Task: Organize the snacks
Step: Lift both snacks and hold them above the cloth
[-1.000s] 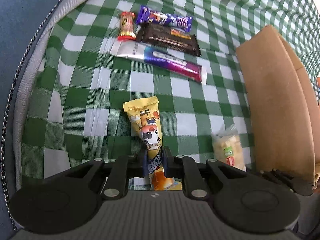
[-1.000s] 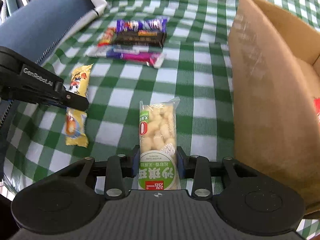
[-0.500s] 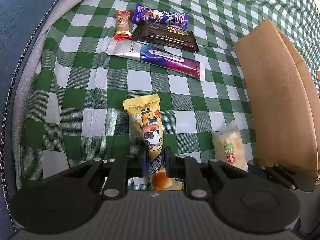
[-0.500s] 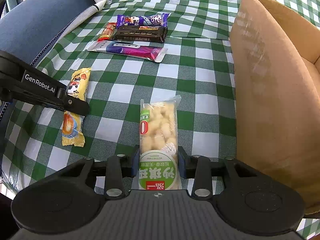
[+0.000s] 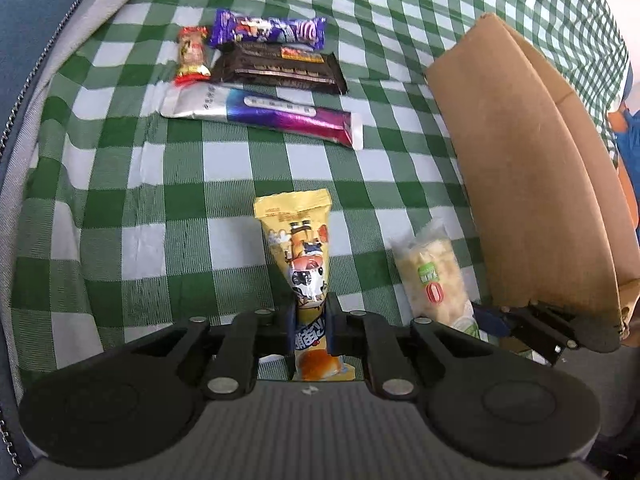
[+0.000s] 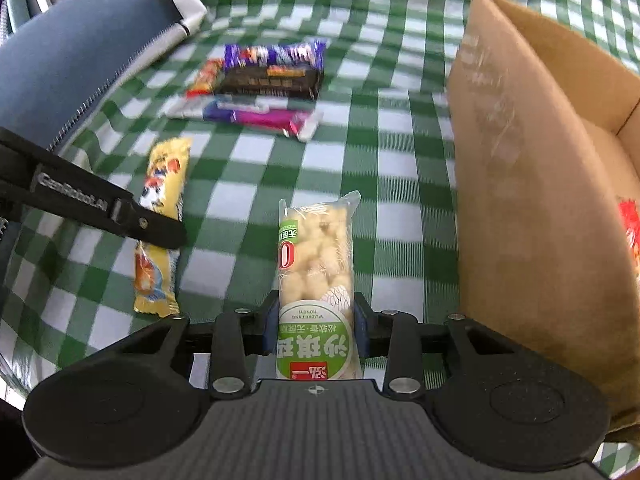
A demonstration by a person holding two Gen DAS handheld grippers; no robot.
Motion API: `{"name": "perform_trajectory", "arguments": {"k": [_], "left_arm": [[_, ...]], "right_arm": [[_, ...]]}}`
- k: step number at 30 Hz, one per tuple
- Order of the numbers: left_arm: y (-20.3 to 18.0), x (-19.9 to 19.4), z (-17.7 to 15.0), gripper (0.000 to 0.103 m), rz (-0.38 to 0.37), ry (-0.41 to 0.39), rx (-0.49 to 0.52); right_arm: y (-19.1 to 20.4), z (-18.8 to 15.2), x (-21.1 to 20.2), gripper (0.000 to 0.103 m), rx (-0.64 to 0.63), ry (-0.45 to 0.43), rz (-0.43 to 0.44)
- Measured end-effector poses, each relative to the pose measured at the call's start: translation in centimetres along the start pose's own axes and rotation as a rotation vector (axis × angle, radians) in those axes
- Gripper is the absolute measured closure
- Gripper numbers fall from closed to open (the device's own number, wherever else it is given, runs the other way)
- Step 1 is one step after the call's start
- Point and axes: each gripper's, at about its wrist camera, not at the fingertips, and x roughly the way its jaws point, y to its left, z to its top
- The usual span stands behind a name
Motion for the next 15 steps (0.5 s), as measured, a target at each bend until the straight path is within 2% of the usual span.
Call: {"name": "perform_trajectory", "arguments": {"k": [2,9,15], "left_arm": [[-0.2,0.4,-0.1,0.086,0.009,0.027,0.015],[-0.3,0.4,-0.1,0.089,0.016,0.020,0.046],[-0.2,-0.8,0.2,0.090,-0.011,-0.049,0.031]], "right_arm": [[0.2,-0.1,0.0,0.065,0.000,0.001,-0.001],[0.6,-0.1,0.1,0.065,-0.012,0.001,-0.001],[0.2,0.3,-1.3,0.065,0.011,-0.062,0.011]]}}
